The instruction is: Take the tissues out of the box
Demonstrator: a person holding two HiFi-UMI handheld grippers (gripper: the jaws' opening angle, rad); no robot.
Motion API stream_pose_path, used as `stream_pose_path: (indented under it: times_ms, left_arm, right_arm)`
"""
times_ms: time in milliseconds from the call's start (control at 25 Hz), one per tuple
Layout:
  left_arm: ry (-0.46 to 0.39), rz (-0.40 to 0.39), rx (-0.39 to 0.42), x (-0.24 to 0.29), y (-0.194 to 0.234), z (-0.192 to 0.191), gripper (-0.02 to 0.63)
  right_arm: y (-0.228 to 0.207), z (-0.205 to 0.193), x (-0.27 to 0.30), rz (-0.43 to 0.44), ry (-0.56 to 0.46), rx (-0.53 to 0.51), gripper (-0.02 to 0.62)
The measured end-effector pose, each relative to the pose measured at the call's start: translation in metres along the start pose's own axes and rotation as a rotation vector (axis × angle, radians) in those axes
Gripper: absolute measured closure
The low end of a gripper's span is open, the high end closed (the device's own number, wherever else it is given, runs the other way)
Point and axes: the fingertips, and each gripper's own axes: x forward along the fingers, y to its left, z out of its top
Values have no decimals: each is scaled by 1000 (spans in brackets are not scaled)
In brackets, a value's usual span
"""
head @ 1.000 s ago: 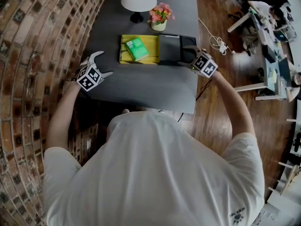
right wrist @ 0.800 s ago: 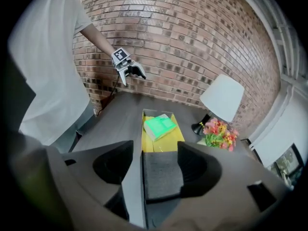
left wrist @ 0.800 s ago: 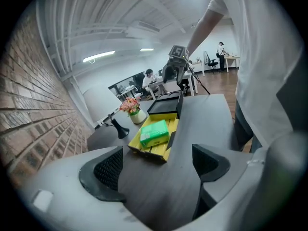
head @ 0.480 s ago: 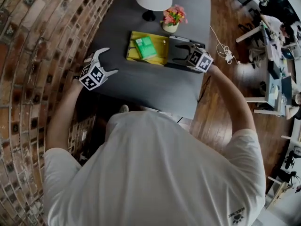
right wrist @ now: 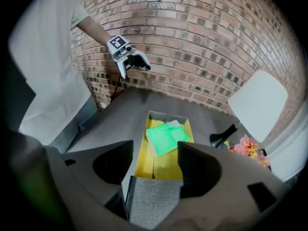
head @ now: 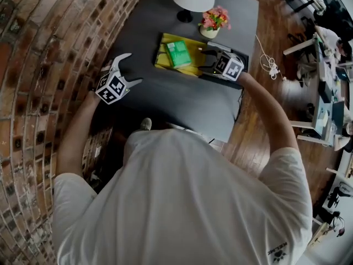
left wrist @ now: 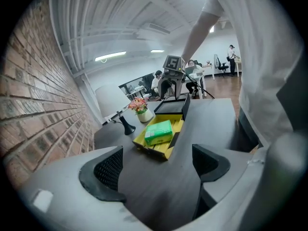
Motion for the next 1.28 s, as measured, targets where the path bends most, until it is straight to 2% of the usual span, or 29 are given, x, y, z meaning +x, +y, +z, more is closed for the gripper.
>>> stream_pose_path:
  times_ms: [520,760,920,960,1000,1120,1160,1200,1240,1280]
  left_arm:
    - [-35,26,-118,15,-9,-5,153]
    - [-75,40,-235,35,-12,-4,153]
    - [-93,35,-234,43,-17,3,153]
    - [-97,35,-236,44,-18,5,153]
    - [-102,37,-240,45,-18,6,153]
    - [-107,43,-248,45,-15,8,153]
    - [-107,46,-249,44,-14,8,153]
    - [-109,50,-253,44,-13,8,153]
    - [-112,55,-258,44,-11,7,153]
    - [-114,64,-259,43,-8,6,153]
  right_arm:
    - [-32,2,56,-8,73,198,293]
    - [-43,8,83,-38,91,343,293]
    - [-49,9,96,-46,100,430,293]
    - [-51,11,98,-50,96,450,278]
    - [-52,14,99,-55,90,469,234]
    - [-57,13,111,-74,70,553,227]
    - [-60,12,116,-81,59,600,168]
    - [-62,11,120,-88,46,655,158]
    - [-65,10,123,-97,33,716,120]
    - [-68,9,126,-113,23,774,44]
